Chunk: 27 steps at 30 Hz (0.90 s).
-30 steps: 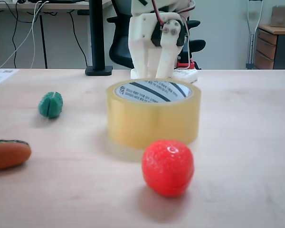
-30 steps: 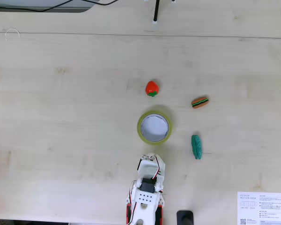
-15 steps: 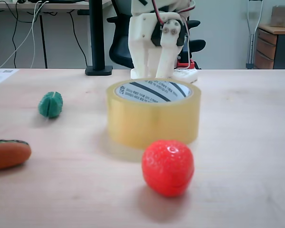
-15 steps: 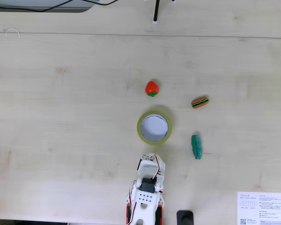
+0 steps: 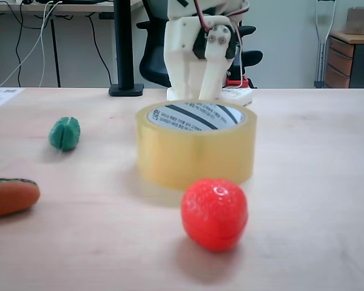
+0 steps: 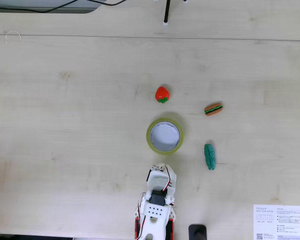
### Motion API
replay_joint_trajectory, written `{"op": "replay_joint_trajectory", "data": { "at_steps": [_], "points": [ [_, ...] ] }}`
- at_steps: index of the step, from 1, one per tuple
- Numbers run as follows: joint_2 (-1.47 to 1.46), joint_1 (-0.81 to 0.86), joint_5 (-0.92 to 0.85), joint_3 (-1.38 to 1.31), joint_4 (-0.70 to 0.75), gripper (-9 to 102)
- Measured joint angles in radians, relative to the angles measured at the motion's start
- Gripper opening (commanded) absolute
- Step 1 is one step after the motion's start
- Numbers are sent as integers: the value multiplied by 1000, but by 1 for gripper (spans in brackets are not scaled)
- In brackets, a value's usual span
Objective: Grasp a cucumber and put it in the hole.
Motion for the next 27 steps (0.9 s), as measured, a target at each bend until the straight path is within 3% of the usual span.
{"op": "replay_joint_trajectory", "data": {
  "at_steps": [12,15,19,27],
  "points": [
    [0,0,0,0,-2,0],
    [-2,0,0,23,-29,7],
    [5,21,-34,23,-146,9],
    [-11,184,-311,25,-465,18]
  ]
}}
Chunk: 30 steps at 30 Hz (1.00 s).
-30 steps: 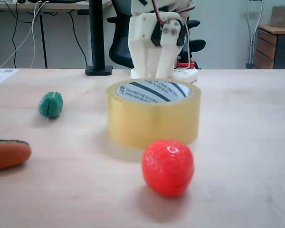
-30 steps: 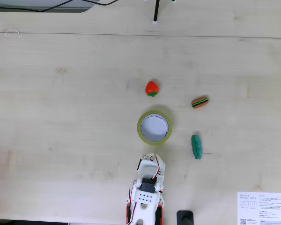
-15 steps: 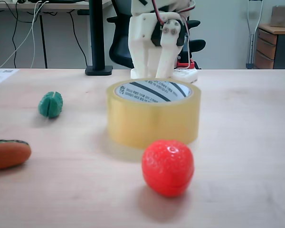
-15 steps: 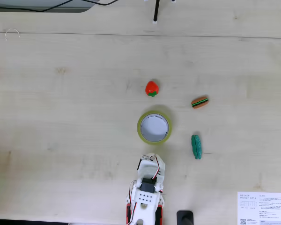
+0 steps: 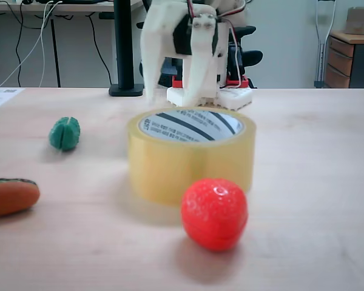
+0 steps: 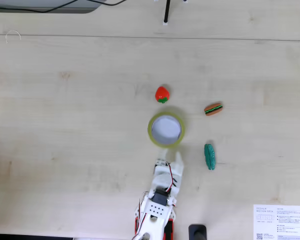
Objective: Grasp a cucumber and put it in the hole.
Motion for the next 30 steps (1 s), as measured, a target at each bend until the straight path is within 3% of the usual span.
{"op": "replay_joint_trajectory", "data": {
  "at_steps": [8,14,24,30],
  "points": [
    [-29,98,-44,-115,-43,14],
    [-383,107,-86,-434,-40,18],
    [-946,244,-469,-813,-21,41],
    [-1201,333,-727,-927,-21,48]
  ]
}}
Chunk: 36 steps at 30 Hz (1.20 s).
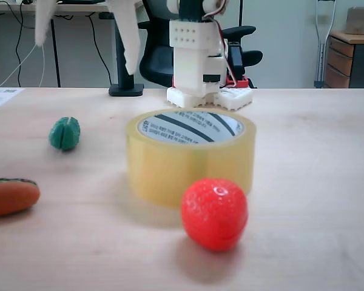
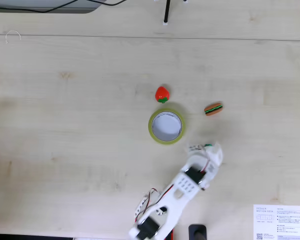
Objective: Grasp a cucumber and put it in the hole.
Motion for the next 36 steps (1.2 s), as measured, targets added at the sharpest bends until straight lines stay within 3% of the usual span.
{"op": "replay_joint_trajectory", "data": {
  "at_steps": [9,36],
  "points": [
    [-215,51,-133,-114,0,53],
    [-534,110,-178,-120,-84,56]
  ]
}}
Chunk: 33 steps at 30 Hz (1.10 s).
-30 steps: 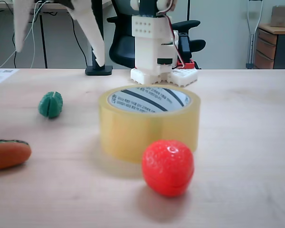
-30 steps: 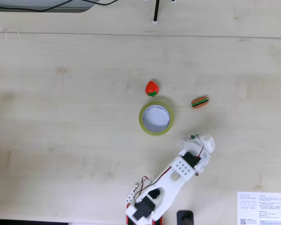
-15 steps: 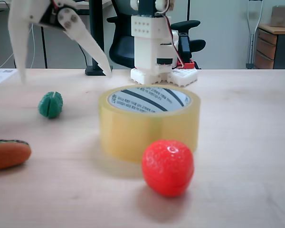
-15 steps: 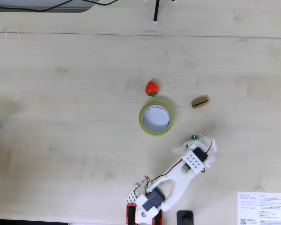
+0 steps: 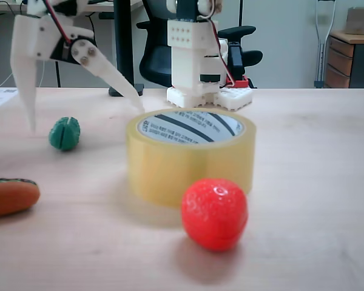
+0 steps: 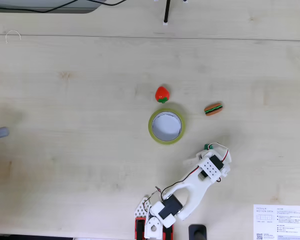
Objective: Grasp a cucumber and put it in the hole.
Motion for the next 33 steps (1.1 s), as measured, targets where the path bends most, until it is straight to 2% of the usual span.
{"op": "replay_joint_trajectory", "data": {
  "at_steps": [9,16,33],
  "points": [
    [-69,0,-2,-2,-5,49],
    [-112,3,-2,-38,-5,35],
    [-120,15,2,-77,-5,24]
  ]
}}
